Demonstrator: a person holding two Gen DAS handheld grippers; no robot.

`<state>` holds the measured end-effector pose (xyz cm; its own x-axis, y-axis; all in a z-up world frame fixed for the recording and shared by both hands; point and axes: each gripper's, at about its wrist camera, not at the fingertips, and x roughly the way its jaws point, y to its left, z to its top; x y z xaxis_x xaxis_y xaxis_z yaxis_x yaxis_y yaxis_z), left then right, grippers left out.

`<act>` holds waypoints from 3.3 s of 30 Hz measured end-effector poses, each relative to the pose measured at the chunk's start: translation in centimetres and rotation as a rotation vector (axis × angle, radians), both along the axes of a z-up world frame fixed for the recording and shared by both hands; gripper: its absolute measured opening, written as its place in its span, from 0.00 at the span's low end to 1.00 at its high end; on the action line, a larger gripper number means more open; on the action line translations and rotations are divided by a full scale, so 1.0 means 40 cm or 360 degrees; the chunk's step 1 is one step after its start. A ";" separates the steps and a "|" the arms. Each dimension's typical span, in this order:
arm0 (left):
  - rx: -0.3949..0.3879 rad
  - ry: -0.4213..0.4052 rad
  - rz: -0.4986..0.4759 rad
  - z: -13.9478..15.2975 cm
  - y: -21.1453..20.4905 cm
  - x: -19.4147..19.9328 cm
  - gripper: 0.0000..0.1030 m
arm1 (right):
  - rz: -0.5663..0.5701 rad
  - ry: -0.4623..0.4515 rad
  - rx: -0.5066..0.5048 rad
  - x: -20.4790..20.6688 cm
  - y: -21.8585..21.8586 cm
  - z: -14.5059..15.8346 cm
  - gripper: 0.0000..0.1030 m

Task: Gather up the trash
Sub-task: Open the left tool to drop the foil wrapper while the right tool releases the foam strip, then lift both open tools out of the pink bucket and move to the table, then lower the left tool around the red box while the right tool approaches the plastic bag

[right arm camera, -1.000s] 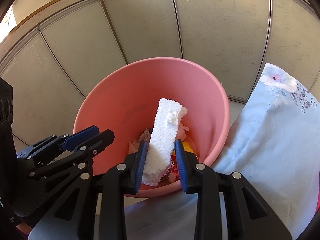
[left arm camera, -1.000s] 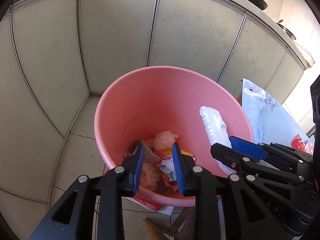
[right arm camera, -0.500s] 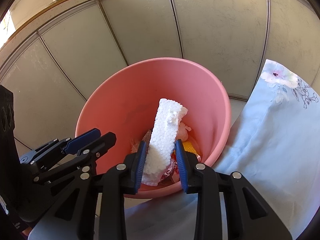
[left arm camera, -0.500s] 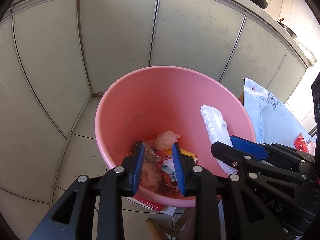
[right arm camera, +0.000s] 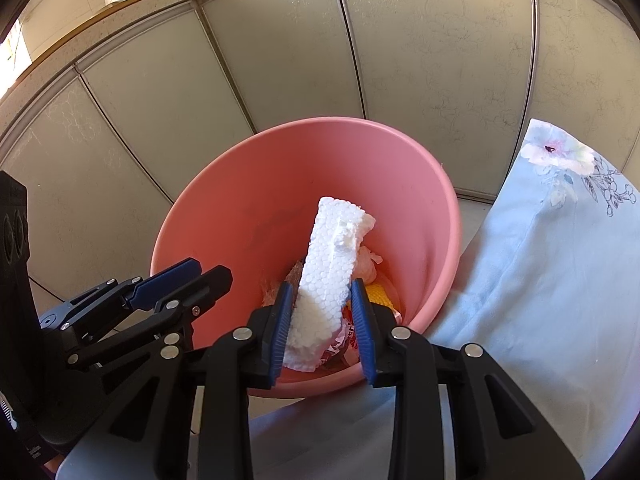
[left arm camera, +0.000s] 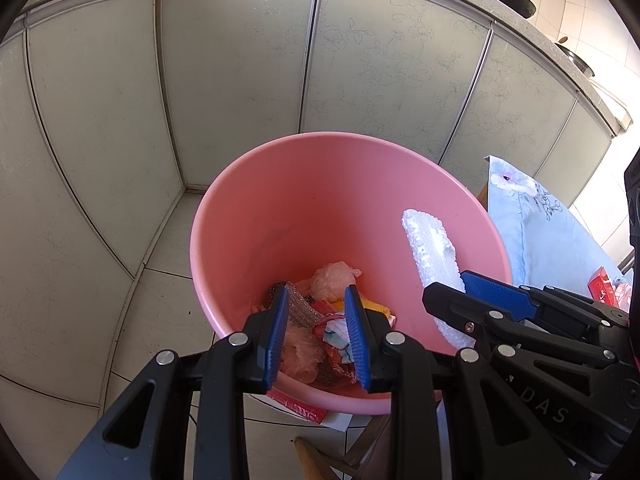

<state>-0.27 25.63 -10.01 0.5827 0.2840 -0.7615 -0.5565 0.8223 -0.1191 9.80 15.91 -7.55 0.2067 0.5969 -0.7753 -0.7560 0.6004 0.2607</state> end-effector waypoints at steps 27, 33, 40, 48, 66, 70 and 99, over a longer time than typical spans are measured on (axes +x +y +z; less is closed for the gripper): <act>-0.0090 -0.0177 -0.0008 0.099 0.003 -0.057 0.27 | -0.0087 -0.0125 0.0167 -0.036 -0.120 0.118 0.45; -0.0040 -0.0215 -0.0055 0.136 -0.043 -0.072 0.27 | -0.0059 -0.0202 0.0119 -0.074 -0.197 0.133 0.45; -0.0026 -0.0240 -0.0160 0.164 -0.117 -0.071 0.27 | -0.0099 -0.0302 0.0054 -0.133 -0.296 0.126 0.45; -0.0063 -0.0211 -0.0324 0.162 -0.237 -0.043 0.27 | -0.0236 -0.0325 0.0004 -0.171 -0.437 0.111 0.45; -0.0146 -0.0061 -0.0794 0.166 -0.581 0.112 0.42 | -0.0852 -0.0241 -0.0004 -0.148 -0.818 0.058 0.45; -0.0184 -0.0020 -0.0835 0.165 -0.645 0.165 0.42 | -0.0966 -0.0264 -0.0027 -0.146 -0.872 0.050 0.45; -0.0403 0.0254 -0.0587 0.090 -0.772 0.424 0.51 | -0.1230 -0.0094 0.0146 -0.125 -0.990 0.017 0.45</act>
<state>16.71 -5.23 -6.42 0.4796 -0.1259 -0.8684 -0.2604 0.9247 -0.2778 4.78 -23.71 -6.88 0.6294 0.3277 -0.7047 -0.1459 0.9405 0.3070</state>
